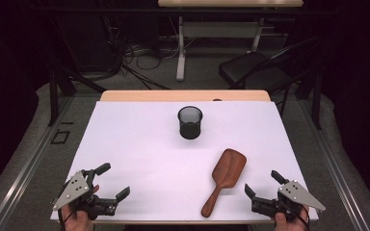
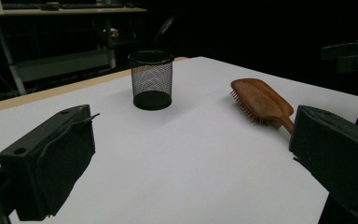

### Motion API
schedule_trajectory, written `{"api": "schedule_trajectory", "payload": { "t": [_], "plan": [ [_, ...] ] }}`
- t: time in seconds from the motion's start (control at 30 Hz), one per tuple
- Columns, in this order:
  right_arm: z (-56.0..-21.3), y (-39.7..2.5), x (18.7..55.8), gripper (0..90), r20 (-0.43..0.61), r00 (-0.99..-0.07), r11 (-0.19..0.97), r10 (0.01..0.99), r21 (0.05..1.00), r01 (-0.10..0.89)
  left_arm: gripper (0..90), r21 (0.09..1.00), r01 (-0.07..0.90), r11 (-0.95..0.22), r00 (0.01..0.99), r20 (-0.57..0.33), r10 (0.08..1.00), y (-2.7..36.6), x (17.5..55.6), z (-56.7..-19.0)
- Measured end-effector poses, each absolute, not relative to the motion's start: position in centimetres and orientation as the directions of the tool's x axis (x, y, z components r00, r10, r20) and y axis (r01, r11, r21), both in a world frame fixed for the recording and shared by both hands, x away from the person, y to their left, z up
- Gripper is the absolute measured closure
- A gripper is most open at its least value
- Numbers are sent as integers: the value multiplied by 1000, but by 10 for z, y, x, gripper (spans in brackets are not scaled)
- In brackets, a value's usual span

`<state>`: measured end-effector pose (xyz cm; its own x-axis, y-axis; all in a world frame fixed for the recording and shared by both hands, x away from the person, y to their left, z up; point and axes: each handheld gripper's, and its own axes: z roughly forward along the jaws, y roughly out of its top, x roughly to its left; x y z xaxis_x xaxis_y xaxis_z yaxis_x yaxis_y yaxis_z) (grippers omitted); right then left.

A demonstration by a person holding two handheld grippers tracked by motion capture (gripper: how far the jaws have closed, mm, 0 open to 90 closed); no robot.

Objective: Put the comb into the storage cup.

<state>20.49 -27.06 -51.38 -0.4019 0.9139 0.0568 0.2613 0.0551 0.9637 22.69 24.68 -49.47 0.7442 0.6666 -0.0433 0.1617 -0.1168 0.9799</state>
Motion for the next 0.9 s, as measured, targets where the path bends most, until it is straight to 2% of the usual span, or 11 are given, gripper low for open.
{"api": "schedule_trajectory", "payload": {
  "t": [0.47,0.9],
  "plan": [
    [-513,-273,207,0,139,-397,-12,907,952,307,4,978,162,-128,756,-40,653,243,228,-496],
    [-511,-264,208,0,135,-394,2,909,944,330,4,977,168,-132,766,-45,641,241,228,-498]
  ]
}}
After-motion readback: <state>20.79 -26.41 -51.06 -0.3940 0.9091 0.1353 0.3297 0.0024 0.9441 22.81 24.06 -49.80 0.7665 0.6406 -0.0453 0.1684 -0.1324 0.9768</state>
